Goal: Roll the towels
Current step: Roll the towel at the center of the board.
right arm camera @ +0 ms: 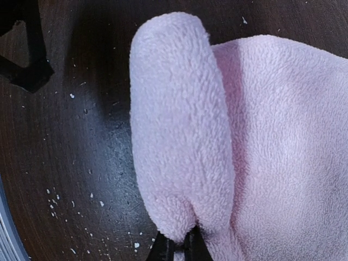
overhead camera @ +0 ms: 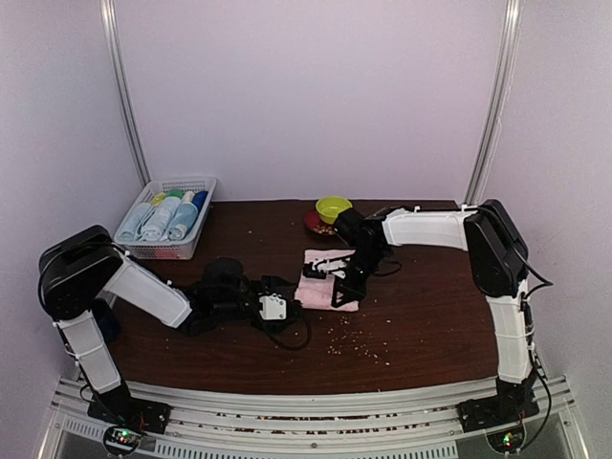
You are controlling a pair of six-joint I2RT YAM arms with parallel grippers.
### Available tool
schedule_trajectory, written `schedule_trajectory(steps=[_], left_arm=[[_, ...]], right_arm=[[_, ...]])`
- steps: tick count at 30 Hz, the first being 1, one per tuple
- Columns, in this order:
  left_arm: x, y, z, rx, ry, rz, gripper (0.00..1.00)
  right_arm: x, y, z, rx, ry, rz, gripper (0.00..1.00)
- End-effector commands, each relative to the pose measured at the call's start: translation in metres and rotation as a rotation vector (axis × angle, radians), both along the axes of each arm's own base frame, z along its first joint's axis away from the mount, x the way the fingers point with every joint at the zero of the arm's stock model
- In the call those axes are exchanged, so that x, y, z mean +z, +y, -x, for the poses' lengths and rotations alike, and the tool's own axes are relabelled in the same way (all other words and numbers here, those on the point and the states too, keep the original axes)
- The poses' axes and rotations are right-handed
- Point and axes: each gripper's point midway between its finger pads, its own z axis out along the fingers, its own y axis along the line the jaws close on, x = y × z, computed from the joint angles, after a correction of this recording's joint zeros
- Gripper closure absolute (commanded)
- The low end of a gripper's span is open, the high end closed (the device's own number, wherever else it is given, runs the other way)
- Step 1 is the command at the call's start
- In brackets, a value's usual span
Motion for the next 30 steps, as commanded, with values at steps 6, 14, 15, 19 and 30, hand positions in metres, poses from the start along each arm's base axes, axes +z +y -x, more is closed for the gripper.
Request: schedule_trajectory(steps=[6, 14, 15, 19, 30], left_arm=[[-0.014, -0.013, -0.017, -0.012, -0.073, -0.08, 0.23], [-0.042, -0.016, -0.036, 0.039, -0.054, -0.194, 0.3], [-0.044, -0.017, -0.038, 0.054, -0.059, -0.201, 0.31], [-0.05, -0.016, -0.048, 0.097, -0.088, -0.225, 0.34], [-0.065, -0.018, -0.051, 0.114, -0.09, -0.279, 0.57]], right_arm=[[-0.032, -0.025, 0.011, -0.02, 0.182, 0.076, 1.0], [-0.034, -0.032, 0.008, -0.016, 0.203, 0.081, 1.0], [-0.034, -0.033, 0.008, -0.014, 0.204, 0.08, 1.0], [-0.033, -0.032, 0.009, -0.003, 0.214, 0.077, 1.0], [-0.036, -0.033, 0.007, 0.011, 0.242, 0.069, 1.0]])
